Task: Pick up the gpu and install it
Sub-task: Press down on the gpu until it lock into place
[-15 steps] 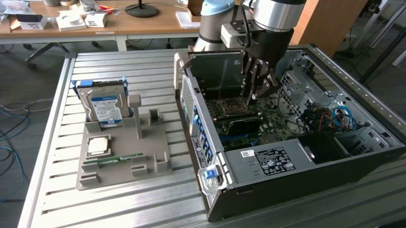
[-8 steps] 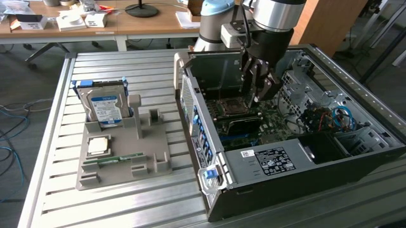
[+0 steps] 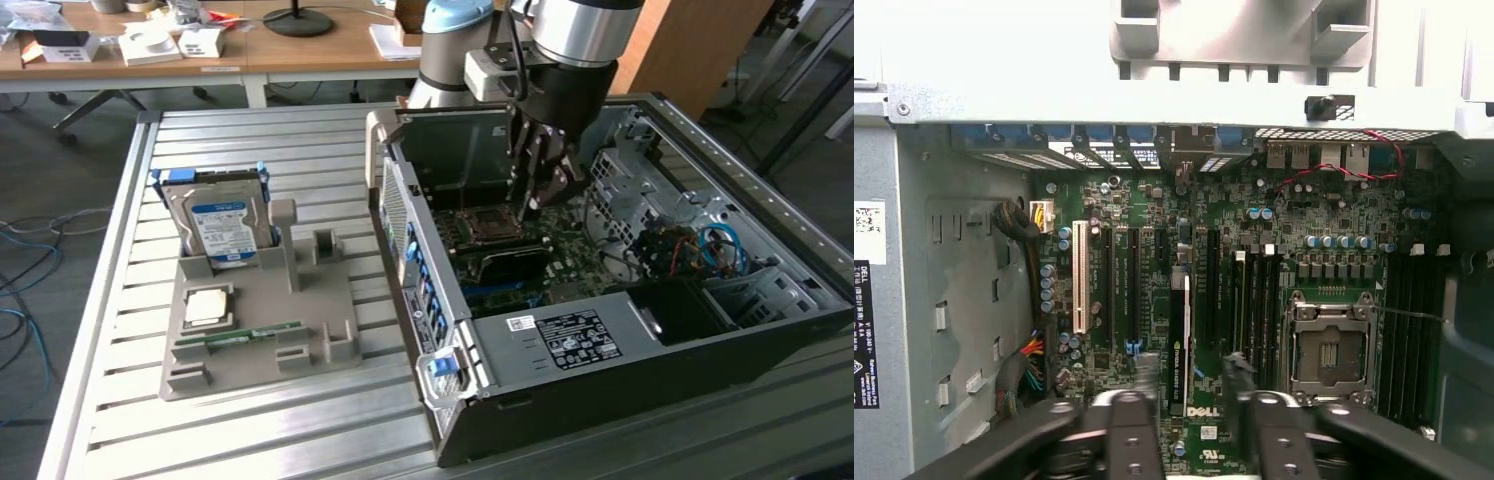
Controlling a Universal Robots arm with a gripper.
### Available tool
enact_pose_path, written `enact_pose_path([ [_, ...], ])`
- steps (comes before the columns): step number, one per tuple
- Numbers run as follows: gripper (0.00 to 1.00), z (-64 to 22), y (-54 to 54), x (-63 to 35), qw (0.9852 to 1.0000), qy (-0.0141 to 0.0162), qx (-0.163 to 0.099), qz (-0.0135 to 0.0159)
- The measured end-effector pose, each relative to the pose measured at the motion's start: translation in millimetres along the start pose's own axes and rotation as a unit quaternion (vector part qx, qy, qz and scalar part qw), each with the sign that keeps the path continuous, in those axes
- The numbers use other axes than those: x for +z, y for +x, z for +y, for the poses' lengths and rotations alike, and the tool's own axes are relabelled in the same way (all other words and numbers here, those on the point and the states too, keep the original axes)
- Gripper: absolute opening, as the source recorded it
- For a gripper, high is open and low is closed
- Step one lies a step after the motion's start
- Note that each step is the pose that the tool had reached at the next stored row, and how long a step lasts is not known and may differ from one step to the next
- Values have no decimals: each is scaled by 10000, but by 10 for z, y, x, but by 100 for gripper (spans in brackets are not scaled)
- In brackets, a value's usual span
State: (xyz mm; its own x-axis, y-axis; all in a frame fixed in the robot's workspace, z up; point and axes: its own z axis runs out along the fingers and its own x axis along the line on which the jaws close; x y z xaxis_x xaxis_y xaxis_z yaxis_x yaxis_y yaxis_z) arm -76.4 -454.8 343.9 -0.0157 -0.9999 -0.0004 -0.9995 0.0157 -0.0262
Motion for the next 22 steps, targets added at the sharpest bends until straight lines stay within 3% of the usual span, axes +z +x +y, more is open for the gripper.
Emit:
enact_pose_path([
  [1, 39, 0, 0, 0, 10000, 0, 0, 0],
  [4, 21, 0, 0, 0, 10000, 0, 0, 0],
  [5, 21, 0, 0, 0, 10000, 0, 0, 0],
  [7, 11, 0, 0, 0, 10000, 0, 0, 0],
  [16, 11, 0, 0, 6, 10000, 0, 0, 0],
  [22, 11, 2, 0, 76, 10000, 0, 0, -1],
])
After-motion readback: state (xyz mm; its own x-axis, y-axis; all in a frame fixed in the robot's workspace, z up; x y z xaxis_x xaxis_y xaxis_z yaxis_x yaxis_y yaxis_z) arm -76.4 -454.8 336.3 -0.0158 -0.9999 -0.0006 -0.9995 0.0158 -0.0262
